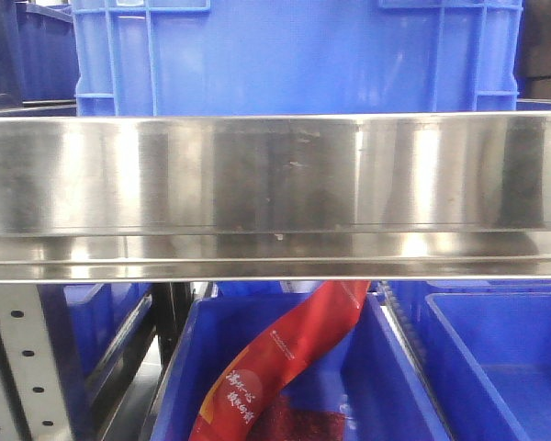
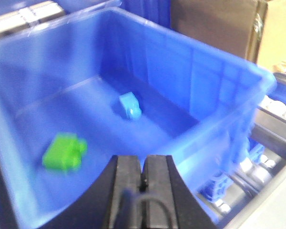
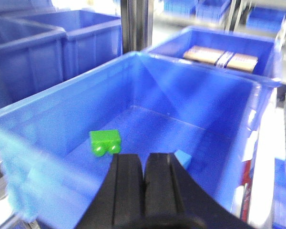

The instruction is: Grab block from conveyor and place in blue bin

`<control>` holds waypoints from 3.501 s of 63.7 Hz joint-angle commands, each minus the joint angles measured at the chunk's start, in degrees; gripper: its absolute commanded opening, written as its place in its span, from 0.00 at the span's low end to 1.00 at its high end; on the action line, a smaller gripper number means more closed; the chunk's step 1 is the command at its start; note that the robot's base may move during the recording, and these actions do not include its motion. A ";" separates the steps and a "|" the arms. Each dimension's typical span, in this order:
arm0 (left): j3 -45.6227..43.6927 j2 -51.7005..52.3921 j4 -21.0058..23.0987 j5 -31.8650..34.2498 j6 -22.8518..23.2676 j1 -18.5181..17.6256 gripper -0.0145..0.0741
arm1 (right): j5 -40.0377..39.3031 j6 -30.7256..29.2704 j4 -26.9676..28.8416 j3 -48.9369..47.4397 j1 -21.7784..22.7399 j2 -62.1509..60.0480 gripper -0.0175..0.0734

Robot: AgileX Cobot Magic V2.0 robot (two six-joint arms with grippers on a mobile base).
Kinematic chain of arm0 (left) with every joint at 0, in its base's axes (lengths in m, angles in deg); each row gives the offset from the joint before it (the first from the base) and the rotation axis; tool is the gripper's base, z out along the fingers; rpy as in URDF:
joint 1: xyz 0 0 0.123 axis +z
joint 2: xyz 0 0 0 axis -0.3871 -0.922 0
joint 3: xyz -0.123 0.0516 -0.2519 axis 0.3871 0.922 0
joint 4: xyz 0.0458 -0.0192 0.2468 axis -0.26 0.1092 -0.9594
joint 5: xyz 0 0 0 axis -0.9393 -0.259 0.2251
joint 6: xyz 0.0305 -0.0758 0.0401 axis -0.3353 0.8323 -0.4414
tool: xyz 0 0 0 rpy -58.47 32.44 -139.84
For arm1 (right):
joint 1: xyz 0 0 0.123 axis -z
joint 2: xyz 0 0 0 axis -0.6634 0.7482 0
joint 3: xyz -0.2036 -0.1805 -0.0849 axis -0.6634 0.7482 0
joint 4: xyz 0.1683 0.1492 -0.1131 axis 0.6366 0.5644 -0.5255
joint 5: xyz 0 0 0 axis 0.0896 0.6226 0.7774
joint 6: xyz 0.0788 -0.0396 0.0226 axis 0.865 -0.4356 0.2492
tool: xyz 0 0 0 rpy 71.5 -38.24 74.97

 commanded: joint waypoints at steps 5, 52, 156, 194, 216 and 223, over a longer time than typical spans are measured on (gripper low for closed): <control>11.27 8.91 0.30 10.05 0.73 -0.13 0.04 | -5.07 -0.25 -0.61 9.35 0.00 -7.68 0.01; 57.00 35.40 2.52 46.09 0.73 -0.13 0.04 | -16.39 -0.25 -0.61 37.71 0.00 -28.23 0.01; 86.41 68.53 2.52 45.49 0.73 38.70 0.04 | -16.25 -0.25 -0.61 37.71 0.00 -28.23 0.01; 86.41 68.53 2.52 46.16 0.73 40.84 0.04 | -16.38 -0.25 -0.61 37.71 0.00 -28.23 0.01; 86.41 68.53 2.52 46.16 0.73 40.84 0.04 | -16.38 -0.25 -0.61 37.71 0.00 -28.23 0.01; 86.41 68.53 2.52 46.16 0.73 40.84 0.04 | -16.38 -0.25 -0.61 37.71 0.00 -28.23 0.01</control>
